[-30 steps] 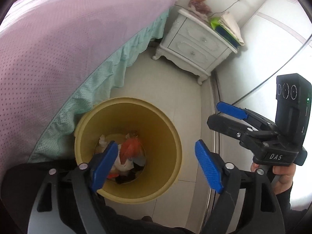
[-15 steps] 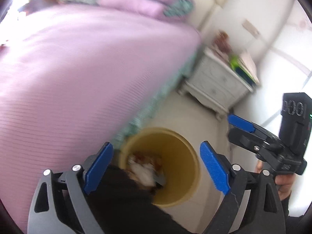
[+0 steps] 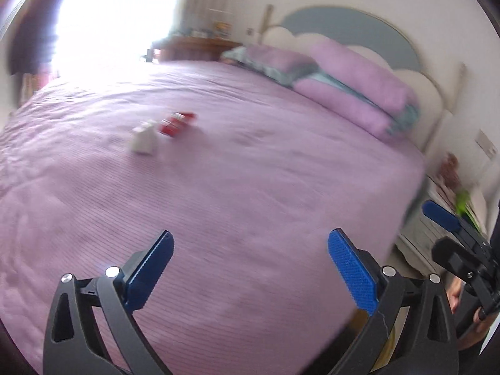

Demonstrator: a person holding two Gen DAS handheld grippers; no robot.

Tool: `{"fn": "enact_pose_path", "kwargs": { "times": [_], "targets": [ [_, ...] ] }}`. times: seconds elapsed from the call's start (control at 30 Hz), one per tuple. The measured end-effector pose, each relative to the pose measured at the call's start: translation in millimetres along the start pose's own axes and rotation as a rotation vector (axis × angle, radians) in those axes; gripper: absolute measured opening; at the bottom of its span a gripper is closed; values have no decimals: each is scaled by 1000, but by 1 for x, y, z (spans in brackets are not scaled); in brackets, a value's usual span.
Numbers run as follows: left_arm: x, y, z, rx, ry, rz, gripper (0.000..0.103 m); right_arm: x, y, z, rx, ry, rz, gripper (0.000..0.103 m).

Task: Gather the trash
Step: 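Return both tools to the bed toward the white mask and candy wrapper, then grasp the white mask with the left tool while the right tool grasps the red Milk Candy wrapper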

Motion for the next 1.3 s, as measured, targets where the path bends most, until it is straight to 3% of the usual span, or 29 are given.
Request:
{"fn": "enact_pose_path", "kwargs": {
  "times": [0.17,0.33,0.6,0.8,0.83,0.87,0.9,0.93,1.03,1.3],
  "targets": [
    [-37,5,-66,-92,-87,32,99,-32,55,-2,-20,-1,-12,95],
    [-62,45,-115,-137,-146,0,99,-49,109,0,-62,34,-38,94],
    [-80,131,-160,-198,-159,-107,99,-66,182,8,-86,60,-90,94],
    [-109,170,-179,-233,-122,-117,98,-71,210,14,-83,49,-114,94],
    [-111,173,-182,-242,-120,-118,89,-73,213,14,-80,42,-116,94],
    [-111,179,-187,-246,-132,-140,66,-73,217,13,-81,35,-120,94],
    [-110,183,-190,-240,-142,-164,57,-73,219,14,-78,31,-126,94],
    [-109,185,-193,-244,-148,-171,54,-72,221,14,-71,27,-134,94],
    [-107,178,-188,-219,-129,-166,27,-75,226,10,-81,15,-147,94],
    [-111,124,-188,-157,-177,-74,27,-84,257,-2,-55,-3,-204,94]
  ]
}}
Point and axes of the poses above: each gripper's, at about its wrist camera, not at the fingertips, and y roughly the way its jaws point, z to its right, x to its underside, the point moved 10 cm from there along y, roughly the way its jaws point, and after that the axes turned 3 degrees about -z, right-handed, at the moved point
